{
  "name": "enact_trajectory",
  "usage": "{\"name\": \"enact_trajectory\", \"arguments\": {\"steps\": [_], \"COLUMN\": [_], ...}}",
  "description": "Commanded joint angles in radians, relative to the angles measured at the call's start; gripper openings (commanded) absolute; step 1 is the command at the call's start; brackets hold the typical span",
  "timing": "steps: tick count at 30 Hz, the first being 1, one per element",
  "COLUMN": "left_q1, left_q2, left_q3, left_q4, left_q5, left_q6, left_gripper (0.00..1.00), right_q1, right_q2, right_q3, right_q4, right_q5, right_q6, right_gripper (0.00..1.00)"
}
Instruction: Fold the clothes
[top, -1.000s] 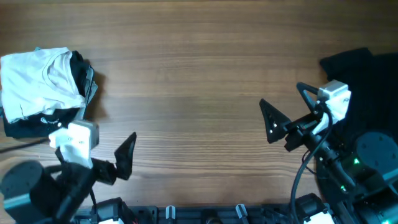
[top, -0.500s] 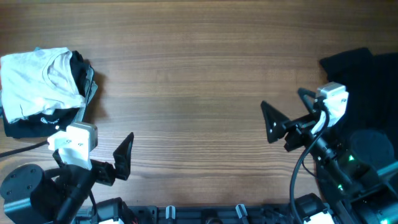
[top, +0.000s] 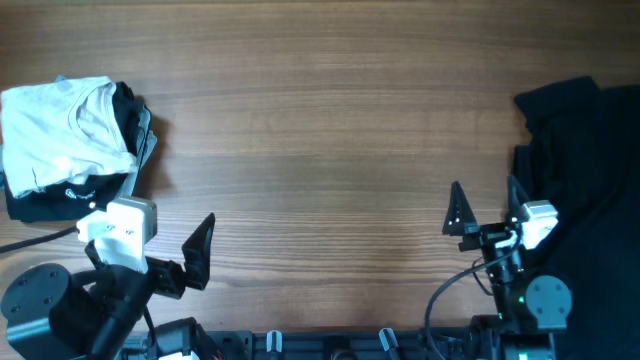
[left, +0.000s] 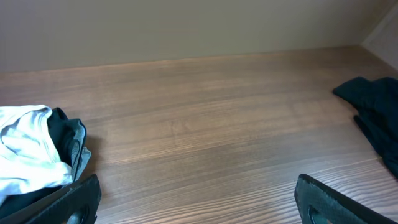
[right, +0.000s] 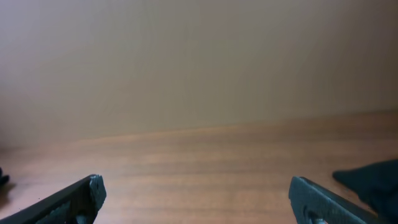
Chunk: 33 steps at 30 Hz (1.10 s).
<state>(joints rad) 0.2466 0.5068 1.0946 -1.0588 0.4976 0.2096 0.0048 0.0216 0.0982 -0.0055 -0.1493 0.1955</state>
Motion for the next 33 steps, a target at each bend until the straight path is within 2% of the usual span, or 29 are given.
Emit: {"name": "enact_trajectory", "arguments": {"steps": [1,5,24,25,29,33], "left_q1": [-0.007,-0.007,-0.013,-0.024,-0.097,-0.1], "left_q2": [-0.003,-0.003,-0.004,-0.012,-0.127,-0.268], "left_q3": [-0.007,-0.007,-0.023,-0.055,-0.306,-0.558], "left_q4": [0.002,0.002,0.002,0.051,0.416,0.672], "left_q5": [-0.002,-0.002,-0.005,0.007,0.01,0.008], "left_q6": [0.022,0.022,0.019,0.018,0.018,-0.045], "left_gripper": [1.0,1.0,1.0,1.0,1.0,1.0], "right_q1": [-0.004,-0.004,-0.004,-0.004,-0.004,-0.004], "right_q2": [-0.019,-0.018,-0.004,-0.004,-0.004,-0.004], "right_q3": [-0.093,-0.093,-0.093,-0.093,-0.093,-0.093], "right_q4": [0.082,0.013,0.016,0.016,0.016,0.016], "right_q5": [-0.006,0.007,0.006,0.006,0.006,0.006], "right_q6": [-0.013,-0.01,-0.01,-0.01,-0.01,-0.01], "right_gripper": [1.0,1.0,1.0,1.0,1.0,1.0]}}
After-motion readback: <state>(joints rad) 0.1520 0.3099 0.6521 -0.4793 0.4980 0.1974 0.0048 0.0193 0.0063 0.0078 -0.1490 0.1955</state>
